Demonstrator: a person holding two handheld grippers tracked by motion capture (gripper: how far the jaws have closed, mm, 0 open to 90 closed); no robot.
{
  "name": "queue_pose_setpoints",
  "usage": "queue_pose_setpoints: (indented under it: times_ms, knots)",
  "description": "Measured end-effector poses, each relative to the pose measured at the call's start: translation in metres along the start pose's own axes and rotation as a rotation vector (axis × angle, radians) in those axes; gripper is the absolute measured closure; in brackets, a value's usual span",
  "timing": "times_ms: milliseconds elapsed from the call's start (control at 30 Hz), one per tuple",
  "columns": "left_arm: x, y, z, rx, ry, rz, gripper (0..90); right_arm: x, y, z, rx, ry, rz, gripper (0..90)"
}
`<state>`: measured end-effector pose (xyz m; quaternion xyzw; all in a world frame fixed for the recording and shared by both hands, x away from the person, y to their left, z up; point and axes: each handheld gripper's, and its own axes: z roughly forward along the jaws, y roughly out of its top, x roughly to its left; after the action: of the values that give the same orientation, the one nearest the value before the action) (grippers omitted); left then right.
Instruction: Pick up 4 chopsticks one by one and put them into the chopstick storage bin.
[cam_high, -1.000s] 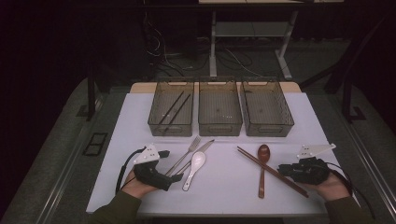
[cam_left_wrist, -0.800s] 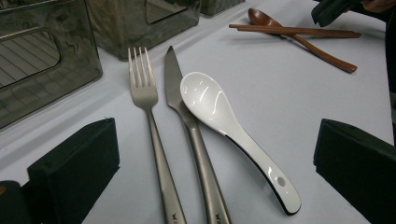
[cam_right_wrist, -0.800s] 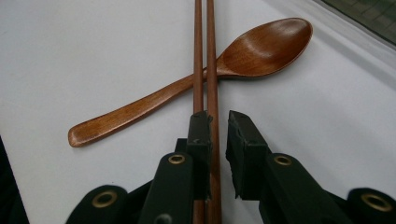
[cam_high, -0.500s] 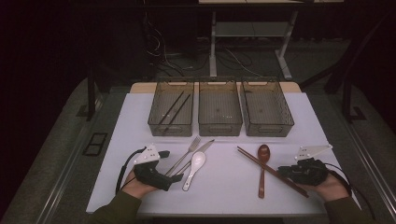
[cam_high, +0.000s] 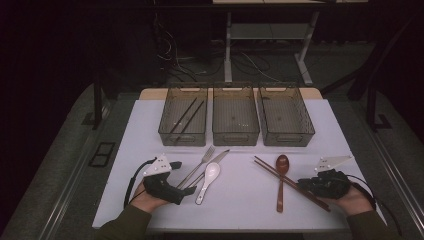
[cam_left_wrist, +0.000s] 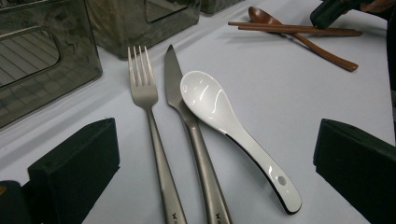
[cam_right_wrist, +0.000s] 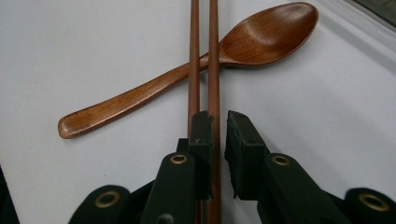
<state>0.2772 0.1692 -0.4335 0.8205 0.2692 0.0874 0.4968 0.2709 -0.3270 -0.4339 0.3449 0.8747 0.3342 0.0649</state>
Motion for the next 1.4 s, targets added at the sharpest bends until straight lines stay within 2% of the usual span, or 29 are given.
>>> queue_pose_setpoints:
  times_ms: [267, 600, 1100, 1400]
  knots:
    - [-0.0001, 0.0, 0.0003, 0.001, 0.0, 0.002, 0.0, -0.0023, -0.0013, 0.0042, 0.024, -0.009, -0.004, 79.5]
    - [-0.0001, 0.0, 0.0006, 0.005, 0.0, 0.006, 0.0, -0.0011, -0.0006, 0.008, 0.054, -0.026, -0.036, 80.6]
    - [0.0001, 0.0, 0.0004, 0.004, 0.0, 0.006, 0.0, -0.0018, -0.0007, 0.0068, 0.04, -0.045, -0.028, 82.7]
    - [0.0001, -0.0001, 0.0005, 0.007, 0.001, 0.007, 0.0, -0.0053, -0.0004, -0.001, -0.011, -0.055, -0.009, 82.8]
